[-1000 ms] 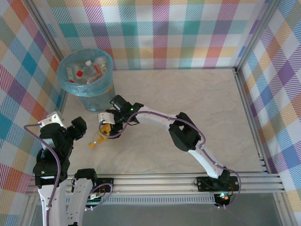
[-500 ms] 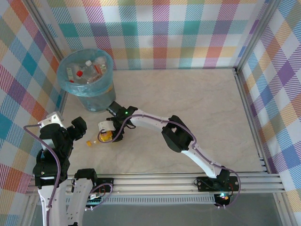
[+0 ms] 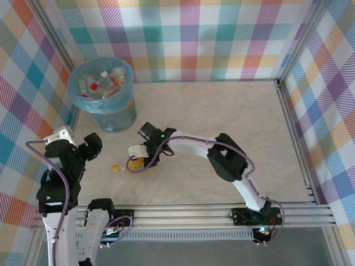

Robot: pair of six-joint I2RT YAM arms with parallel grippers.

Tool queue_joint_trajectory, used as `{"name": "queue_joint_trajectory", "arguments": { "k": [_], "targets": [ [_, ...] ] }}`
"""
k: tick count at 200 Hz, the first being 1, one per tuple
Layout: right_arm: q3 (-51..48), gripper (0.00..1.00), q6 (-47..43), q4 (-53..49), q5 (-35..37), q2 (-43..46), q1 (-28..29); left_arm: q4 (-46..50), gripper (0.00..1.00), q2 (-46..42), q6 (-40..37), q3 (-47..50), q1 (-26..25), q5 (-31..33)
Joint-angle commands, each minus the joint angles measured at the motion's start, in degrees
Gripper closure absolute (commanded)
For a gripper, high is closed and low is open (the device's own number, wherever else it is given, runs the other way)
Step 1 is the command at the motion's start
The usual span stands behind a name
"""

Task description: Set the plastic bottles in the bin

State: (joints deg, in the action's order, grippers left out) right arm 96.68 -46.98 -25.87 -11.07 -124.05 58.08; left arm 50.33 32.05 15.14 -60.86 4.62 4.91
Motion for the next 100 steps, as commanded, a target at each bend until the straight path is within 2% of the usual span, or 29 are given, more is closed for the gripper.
{"name": "queue_joint_trajectory", "arguments": {
  "k": [1, 28, 46, 74, 100],
  "targets": [
    [-5.06, 0.44, 8.91, 7.5, -3.8, 8.64, -2.63, -4.84, 0.17, 2.48, -1.51, -1.89, -0.23, -8.36],
    [-11.82, 0.44, 19.81, 12.97, -11.81, 15.22, -6.55, -10.0, 0.16, 6.01, -0.2, -1.65, -0.23, -19.88],
    [-15.38, 0.44, 23.88, 16.96, -16.85, 18.34, -7.77, -14.01, 0.16, 8.97, 2.68, -1.24, -0.23, -26.61],
    [-17.98, 0.44, 28.22, 22.5, -21.42, 20.53, -7.98, -18.16, 0.17, 12.84, 8.27, 0.06, -0.29, -30.28],
    [-19.73, 0.45, 33.85, 29.91, -25.06, 21.26, -7.98, -18.44, 0.18, 15.74, 9.67, 0.52, -0.51, -32.92]
  ]
}}
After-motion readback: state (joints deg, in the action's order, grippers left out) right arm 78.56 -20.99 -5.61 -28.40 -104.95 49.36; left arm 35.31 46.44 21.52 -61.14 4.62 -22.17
